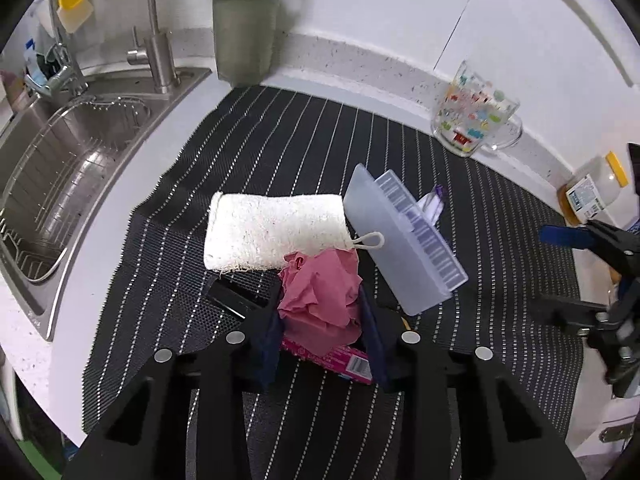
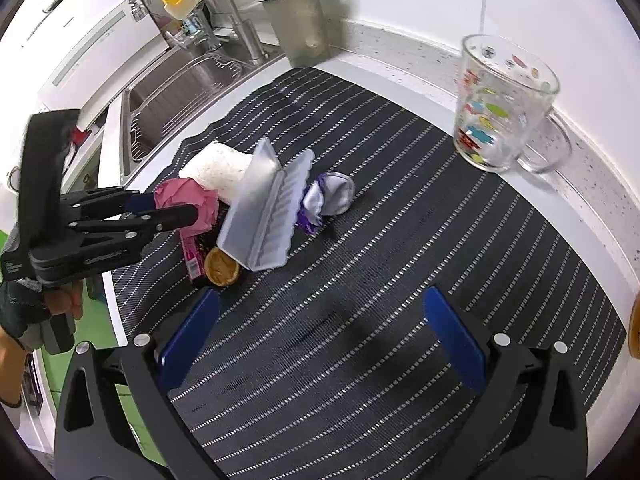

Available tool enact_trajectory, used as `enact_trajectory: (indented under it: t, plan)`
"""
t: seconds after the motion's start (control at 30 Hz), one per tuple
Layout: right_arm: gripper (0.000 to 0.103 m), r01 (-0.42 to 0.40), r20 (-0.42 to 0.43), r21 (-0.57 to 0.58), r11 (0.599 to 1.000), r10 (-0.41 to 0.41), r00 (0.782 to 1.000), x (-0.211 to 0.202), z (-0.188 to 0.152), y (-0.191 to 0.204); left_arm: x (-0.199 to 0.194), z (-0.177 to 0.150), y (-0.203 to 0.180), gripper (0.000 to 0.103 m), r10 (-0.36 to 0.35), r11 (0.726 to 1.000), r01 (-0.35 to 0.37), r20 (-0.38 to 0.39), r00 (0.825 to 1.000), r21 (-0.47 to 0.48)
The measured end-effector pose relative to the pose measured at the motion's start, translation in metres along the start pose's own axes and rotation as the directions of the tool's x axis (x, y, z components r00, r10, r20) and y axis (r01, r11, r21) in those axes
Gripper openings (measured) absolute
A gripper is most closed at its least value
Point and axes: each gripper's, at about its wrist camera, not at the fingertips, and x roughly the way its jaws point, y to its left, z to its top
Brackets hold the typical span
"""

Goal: Collect trash
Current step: 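Grasp the pink sponge with the left gripper while the right gripper grasps the ice-cube tray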

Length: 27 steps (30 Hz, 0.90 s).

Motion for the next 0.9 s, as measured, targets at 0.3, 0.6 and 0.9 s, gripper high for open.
enact_trajectory:
  t: [0.3,0.6,0.9]
  plan:
    - [0.100,-0.061,-0.017,0.023,0.998,0.061,0.998,0.031,0.017,0.020,-0.037,-0.005,0.008,0.035,-0.008,1.000,0.008,0.070,0.997,-0.006]
    - [0.059,-0.064,-0.075,0.071,0.995,0.070,0.995,0.069,0.024,0.028,-0.046,-0.011,0.029,0.035,-0.004,1.000,0.006,0.081,0.997,-0.019]
    - [0.036,-0.055,-0.049,0.051,0.997,0.058,0.997,0.060,0.023,0.032,-0.047,-0.011,0.031,0.035,-0.022,0.999,0.024,0.086,0.996,-0.023]
